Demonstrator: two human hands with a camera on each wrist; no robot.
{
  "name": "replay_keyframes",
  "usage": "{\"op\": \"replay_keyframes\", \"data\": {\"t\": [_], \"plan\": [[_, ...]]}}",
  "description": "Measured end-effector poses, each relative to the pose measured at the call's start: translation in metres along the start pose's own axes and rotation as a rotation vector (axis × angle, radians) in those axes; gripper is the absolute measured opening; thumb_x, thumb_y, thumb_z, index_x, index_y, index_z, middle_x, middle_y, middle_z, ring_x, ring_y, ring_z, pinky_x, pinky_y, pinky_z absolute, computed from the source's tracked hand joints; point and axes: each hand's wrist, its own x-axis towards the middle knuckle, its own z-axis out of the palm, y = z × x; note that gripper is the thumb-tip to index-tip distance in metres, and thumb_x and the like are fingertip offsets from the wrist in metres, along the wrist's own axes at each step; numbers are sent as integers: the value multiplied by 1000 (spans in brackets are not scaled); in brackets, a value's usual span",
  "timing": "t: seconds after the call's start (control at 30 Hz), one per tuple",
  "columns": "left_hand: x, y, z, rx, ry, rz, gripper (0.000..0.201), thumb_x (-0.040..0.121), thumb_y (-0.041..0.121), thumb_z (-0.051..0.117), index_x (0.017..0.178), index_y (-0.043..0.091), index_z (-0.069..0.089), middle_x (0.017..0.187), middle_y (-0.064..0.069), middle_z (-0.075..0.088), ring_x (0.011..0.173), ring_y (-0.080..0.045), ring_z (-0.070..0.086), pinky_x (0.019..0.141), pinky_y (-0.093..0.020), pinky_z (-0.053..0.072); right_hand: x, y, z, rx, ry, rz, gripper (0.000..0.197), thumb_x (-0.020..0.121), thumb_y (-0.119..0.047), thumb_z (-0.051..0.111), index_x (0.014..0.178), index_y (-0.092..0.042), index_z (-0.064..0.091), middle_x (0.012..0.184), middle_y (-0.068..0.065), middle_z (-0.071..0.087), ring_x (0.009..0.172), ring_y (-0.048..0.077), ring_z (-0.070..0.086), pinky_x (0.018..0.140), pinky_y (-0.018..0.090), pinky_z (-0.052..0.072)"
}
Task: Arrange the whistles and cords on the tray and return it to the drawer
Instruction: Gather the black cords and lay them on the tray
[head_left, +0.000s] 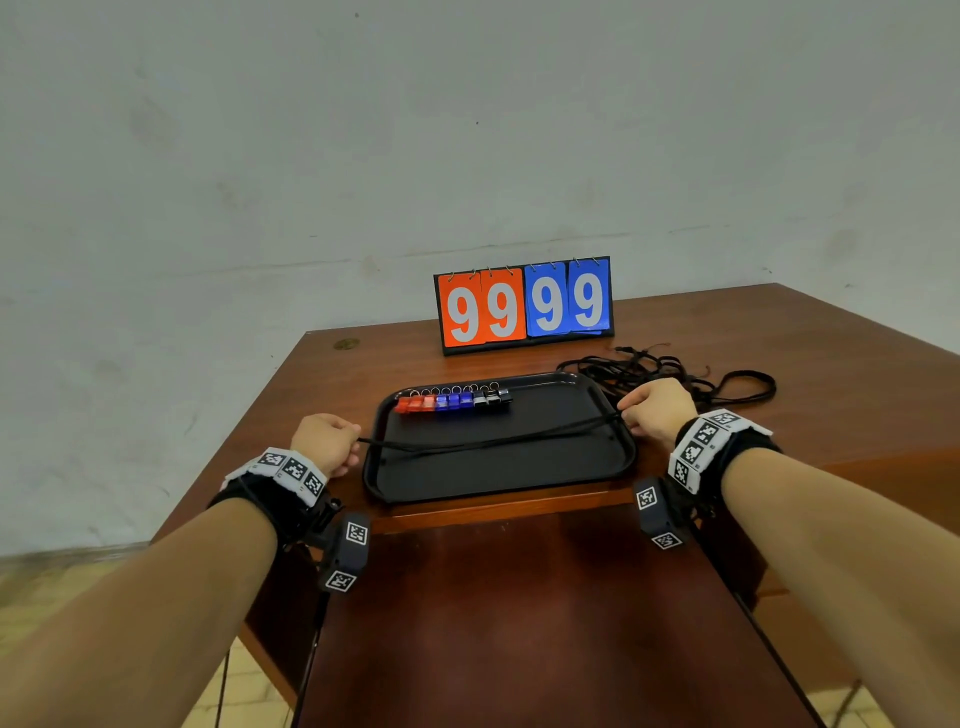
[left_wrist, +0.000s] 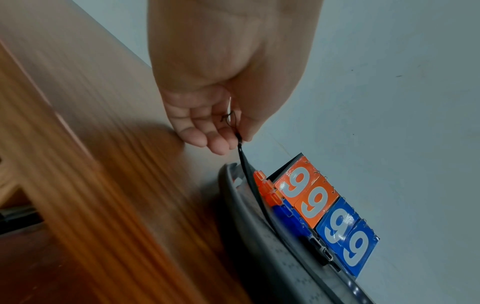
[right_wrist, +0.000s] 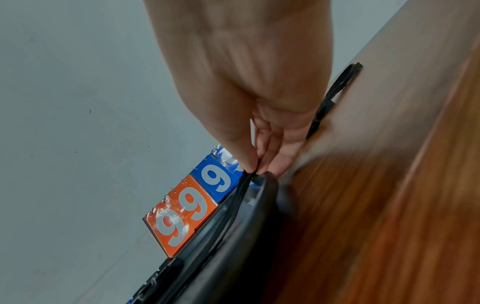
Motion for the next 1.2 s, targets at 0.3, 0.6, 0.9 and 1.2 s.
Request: {"op": "replay_keyframes", "data": {"t": [0.3, 0.6, 0.9, 1.2], "plan": [[-8, 9, -4, 154, 52, 20, 10, 92, 18, 63, 88, 12, 70, 91, -9, 66, 86, -28, 60, 80, -38, 53, -2, 0, 1, -30, -16, -1, 25, 80, 1, 69, 74, -23, 71, 92, 7, 72, 88, 22, 70, 84, 41, 60], [-23, 36, -6, 401, 156, 77, 15, 84, 29, 52, 86, 39, 63, 123, -3, 62, 119, -31, 52, 99, -42, 41, -14, -7, -15, -67, -10, -97, 15, 89, -10, 64, 99, -16, 73, 101, 2, 68, 99, 21, 65, 92, 38, 55], [-64, 92, 61, 233, -6, 256, 20, 87, 20, 55, 82, 37, 62, 111, 3, 67, 112, -24, 56, 97, -46, 50, -20, 1, -55, -34, -42, -86, 18, 90, -9, 62, 106, -14, 69, 96, 5, 67, 92, 26, 69, 82, 40, 60], [-92, 133, 156, 221, -240, 360, 17, 84, 19, 56, 82, 33, 65, 98, 3, 67, 105, -29, 60, 95, -47, 52, -10, 45, -111, -61, 5, -37, 29, 92, -7, 58, 120, -12, 65, 111, 9, 65, 92, 26, 67, 81, 39, 59]]}}
